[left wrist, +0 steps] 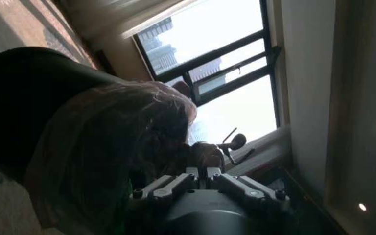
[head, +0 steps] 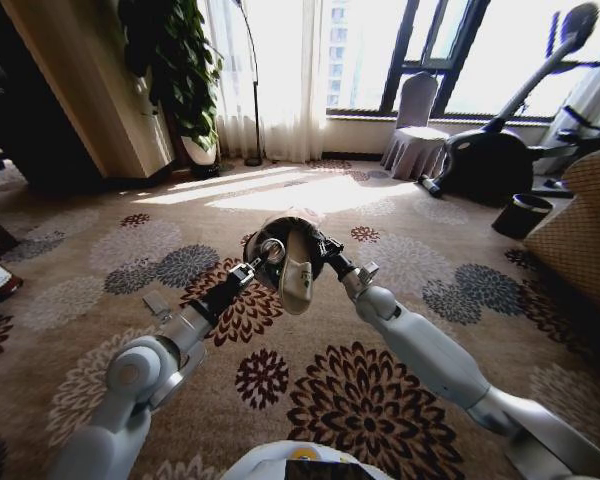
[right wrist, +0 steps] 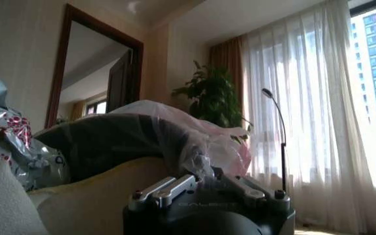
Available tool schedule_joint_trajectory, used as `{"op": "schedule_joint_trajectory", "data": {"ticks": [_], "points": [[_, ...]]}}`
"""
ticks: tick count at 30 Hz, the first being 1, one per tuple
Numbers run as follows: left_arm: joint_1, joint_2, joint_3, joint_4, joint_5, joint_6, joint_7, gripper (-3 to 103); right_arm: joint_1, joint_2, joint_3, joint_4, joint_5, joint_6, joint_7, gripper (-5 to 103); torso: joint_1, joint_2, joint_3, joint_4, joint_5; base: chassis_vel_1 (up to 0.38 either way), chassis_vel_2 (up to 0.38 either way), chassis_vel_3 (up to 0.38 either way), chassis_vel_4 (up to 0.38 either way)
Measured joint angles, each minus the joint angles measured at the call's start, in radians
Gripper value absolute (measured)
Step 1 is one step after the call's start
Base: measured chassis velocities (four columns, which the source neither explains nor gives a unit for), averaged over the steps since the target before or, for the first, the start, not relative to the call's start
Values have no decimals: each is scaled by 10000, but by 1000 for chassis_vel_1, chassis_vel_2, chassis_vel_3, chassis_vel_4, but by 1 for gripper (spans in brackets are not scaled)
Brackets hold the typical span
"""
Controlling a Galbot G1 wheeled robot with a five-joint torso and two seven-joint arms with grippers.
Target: Pick up the trash from the ground and place it into the trash bin.
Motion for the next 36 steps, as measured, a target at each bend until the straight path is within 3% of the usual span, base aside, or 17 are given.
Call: {"op": "schedule_joint_trajectory", "data": {"ticks": [5, 11, 23, 24, 26, 27, 30, 31, 33, 36], "points": [[-45, -2, 108, 66, 494, -5, 130, 4, -104, -93, -31, 304, 56, 106, 2, 0, 0, 0, 0, -4, 0, 0, 0, 0, 0], [-151, 171, 252, 100, 2141, -27, 558, 4, -320, -167, -42, 668, 173, 139, 2, 0, 0, 0, 0, -1, 0, 0, 0, 0, 0], [-470, 286, 403, 344, 3317, 75, 158, 3, -677, -272, -116, 1005, 58, 165, 14, 0, 0, 0, 0, -4, 1, 0, 0, 0, 0], [-442, 291, 418, 342, 3377, 98, 196, 8, -703, -267, -123, 1005, 23, 165, 14, 0, 0, 0, 0, -3, 0, 0, 0, 0, 0], [-427, 293, 427, 342, 3419, 111, 222, 8, -720, -257, -128, 1009, 5, 165, 14, 0, 0, 0, 0, -3, 0, 0, 0, 0, 0], [-399, 294, 440, 342, 3500, 171, 282, 19, -773, -237, -139, 1048, -45, 165, 14, 0, 0, 0, 0, -2, 0, 0, 0, 0, 0], [-364, 300, 435, 322, 3528, 273, 357, 19, -834, -243, -143, 1088, -113, 161, 14, 0, 0, 0, 0, -2, 0, 0, 0, 0, 0], [-347, 309, 425, 295, 3538, 341, 364, 30, -858, -254, -143, 1093, -150, 152, 14, 0, 0, 0, 0, -2, 0, 0, 0, 0, 0], [-294, 314, 426, 240, 3611, 445, 332, 40, -925, -285, -127, 1099, -227, 120, 9, 0, 0, 0, 0, -3, 1, 0, 0, 0, 0], [-218, 308, 431, 209, 3666, 457, 343, 45, -976, -323, -76, 1119, -251, 84, 8, 0, 0, 0, 0, -3, 0, 0, 0, 0, 0]]}}
